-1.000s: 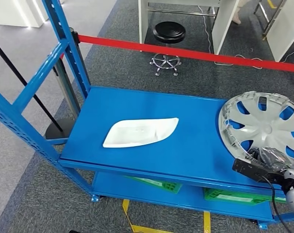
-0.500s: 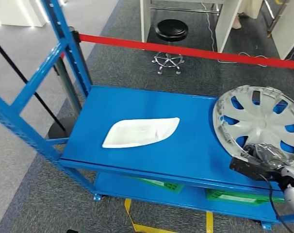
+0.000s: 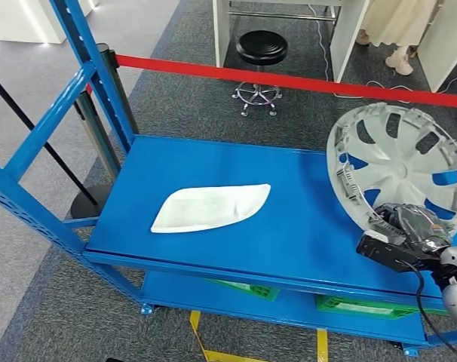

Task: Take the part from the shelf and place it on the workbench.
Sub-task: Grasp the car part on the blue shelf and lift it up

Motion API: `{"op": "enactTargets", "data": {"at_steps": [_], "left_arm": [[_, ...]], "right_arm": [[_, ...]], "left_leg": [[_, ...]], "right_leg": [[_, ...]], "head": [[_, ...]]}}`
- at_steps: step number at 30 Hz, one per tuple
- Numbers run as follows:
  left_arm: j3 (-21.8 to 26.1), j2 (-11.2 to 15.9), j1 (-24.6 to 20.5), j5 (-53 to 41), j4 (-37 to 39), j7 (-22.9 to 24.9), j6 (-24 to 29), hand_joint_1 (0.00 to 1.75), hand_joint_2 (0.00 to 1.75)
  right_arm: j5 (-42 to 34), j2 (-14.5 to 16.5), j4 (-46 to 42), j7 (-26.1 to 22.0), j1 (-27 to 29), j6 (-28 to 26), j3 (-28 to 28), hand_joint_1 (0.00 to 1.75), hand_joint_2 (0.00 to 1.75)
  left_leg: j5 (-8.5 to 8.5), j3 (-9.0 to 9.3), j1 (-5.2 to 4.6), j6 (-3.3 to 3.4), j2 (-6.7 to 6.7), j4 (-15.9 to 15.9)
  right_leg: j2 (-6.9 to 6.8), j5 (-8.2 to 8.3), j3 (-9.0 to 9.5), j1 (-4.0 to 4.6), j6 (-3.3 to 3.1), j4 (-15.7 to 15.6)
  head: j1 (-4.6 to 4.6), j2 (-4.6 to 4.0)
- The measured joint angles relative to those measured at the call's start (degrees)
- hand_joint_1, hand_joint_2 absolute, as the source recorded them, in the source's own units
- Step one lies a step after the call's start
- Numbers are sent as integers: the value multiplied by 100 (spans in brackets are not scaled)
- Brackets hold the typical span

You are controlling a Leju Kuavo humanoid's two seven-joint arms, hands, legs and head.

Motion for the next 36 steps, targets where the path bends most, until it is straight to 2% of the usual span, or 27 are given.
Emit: {"op": "enactTargets", "data": {"at_steps": [2,3,4,6,7,8,9,10,11,12,13,14,16,18,20,22,23,24,25,27,28,29,30,33,34,36], "left_arm": [[0,-16,-2,0,0,-1,13,0,175],[0,-24,-5,0,0,-2,19,0,175],[0,-33,-8,0,0,-3,23,0,175],[0,-45,-12,-1,0,-4,28,0,175],[0,-51,-10,-1,0,-4,28,0,175],[0,-58,-8,-2,0,-4,28,0,175],[0,-65,-6,-4,0,-6,28,0,175],[0,-74,-6,-5,0,-8,28,0,175],[0,-81,-7,-8,0,-12,31,0,175],[0,-83,-8,-10,0,-15,35,0,175],[0,-86,-9,-14,0,-19,39,0,175],[0,-87,-9,-22,0,-22,44,0,175],[0,-91,-11,-42,0,-27,46,0,175],[0,-92,-18,-56,0,-28,46,0,175],[0,-92,-27,-60,0,-28,48,0,175],[0,-97,-27,-63,0,-28,47,0,175],[-1,-100,-24,-66,0,-28,46,0,175],[-2,-102,-20,-71,0,-28,46,0,175],[-4,-103,-18,-76,0,-27,46,0,175],[-9,-96,-18,-94,0,-26,46,0,175],[-10,-90,-18,-102,0,-22,45,0,175],[-11,-84,-19,-109,0,2,51,0,175],[-11,-79,-21,-111,0,53,70,0,175],[-13,-105,-31,-128,0,307,243,0,175],[-14,-116,-40,-134,0,364,317,0,175],[-17,-132,-65,-148,0,406,424,0,175]], "right_arm": [[14,-4,-133,-48,-7,-40,-4,175,175],[21,-6,-190,-66,-15,-57,-6,175,175],[27,-8,-235,-78,-25,-75,-7,175,175],[35,-8,-290,-90,-37,-104,-8,175,175],[39,-8,-310,-94,-39,-117,-8,175,175],[50,-7,-329,-102,-37,-133,-8,175,175],[70,-7,-349,-115,-36,-158,-8,175,175],[102,-4,-369,-138,-34,-203,-8,175,175],[151,3,-393,-172,-31,-277,-9,175,175],[213,26,-418,-214,-33,-378,-8,175,175],[291,64,-450,-263,-29,-510,-6,175,175],[382,119,-488,-317,-21,-655,-2,175,175],[550,241,-571,-416,-6,-904,21,175,175],[639,331,-656,-482,-9,-1025,47,175,175],[659,396,-728,-508,-17,-1061,61,175,175],[661,459,-757,-514,-17,-1070,80,175,175],[666,488,-760,-522,-16,-1075,89,175,175],[678,512,-760,-538,-15,-1090,96,175,175],[697,535,-765,-558,-14,-1116,99,175,175],[759,586,-790,-597,-14,-1204,100,175,175],[800,618,-806,-609,-17,-1263,103,175,175],[846,655,-823,-619,-19,-1324,109,175,175],[893,692,-839,-628,-21,-1382,120,175,175],[1014,771,-885,-676,-39,-1510,172,175,175],[1038,791,-894,-710,-53,-1560,186,175,175],[1065,832,-900,-795,-75,-1677,219,175,175]], "left_leg": [[4,37,24,8,0,-107],[23,57,44,16,0,-154],[41,77,64,25,1,-197],[52,86,73,39,2,-213],[51,86,74,39,2,-211],[47,89,78,35,2,-208],[41,93,85,27,1,-203],[31,100,97,11,1,-194],[13,105,107,-16,0,-176],[-8,97,104,-51,-2,-146],[-24,81,97,-87,-3,-114],[-31,64,85,-121,-4,-88],[-28,47,76,-160,-2,-67],[-104,28,85,-209,2,16],[-372,-147,96,-268,4,444],[-701,-477,102,-286,5,1175],[-770,-597,103,-278,5,1434],[-733,-638,100,-256,5,1511],[-590,-584,93,-222,5,1373],[-185,-290,57,-105,0,689],[-42,-157,35,-50,-2,369],[24,-66,12,-9,-4,142],[18,-34,-5,13,-4,46],[51,1,22,22,3,-103],[82,12,41,29,6,-150],[117,10,56,41,9,-191]], "right_leg": [[-8,-23,-32,-3,58,10],[-10,-94,-78,-5,81,93],[-10,-215,-170,-7,100,282],[-6,-540,-491,-26,136,960],[-7,-650,-655,-34,159,1293],[-7,-669,-754,-45,184,1480],[-9,-582,-755,-57,207,1459],[-12,-400,-642,-75,228,1213],[-17,-199,-458,-98,252,827],[-18,-65,-261,-104,267,458],[-14,11,-116,-110,247,186],[-7,21,-41,-107,217,50],[11,0,-36,-99,122,42],[7,-1,-30,-106,63,47],[-9,-4,-15,-109,10,43],[-19,-13,-12,-91,-19,44],[-20,-17,-9,-79,-27,44],[-18,-21,-5,-65,-33,45],[-14,-25,5,-51,-38,45],[-8,-35,24,-31,-48,42],[-3,-40,24,-20,-46,43],[-1,-41,12,-21,-36,44],[-1,-34,-6,-26,-15,42],[-4,-54,-44,-32,77,44],[-5,-153,-93,-31,100,148],[-7,-494,-323,-37,134,689]], "head": [[2,0],[10,0],[19,0],[33,0],[34,0],[32,0],[33,0],[34,0],[35,0],[43,0],[45,0],[48,0],[46,0],[43,0],[31,0],[26,0],[26,0],[26,0],[26,0],[30,0],[33,0],[30,0],[29,0],[26,0],[35,0],[48,0]]}}
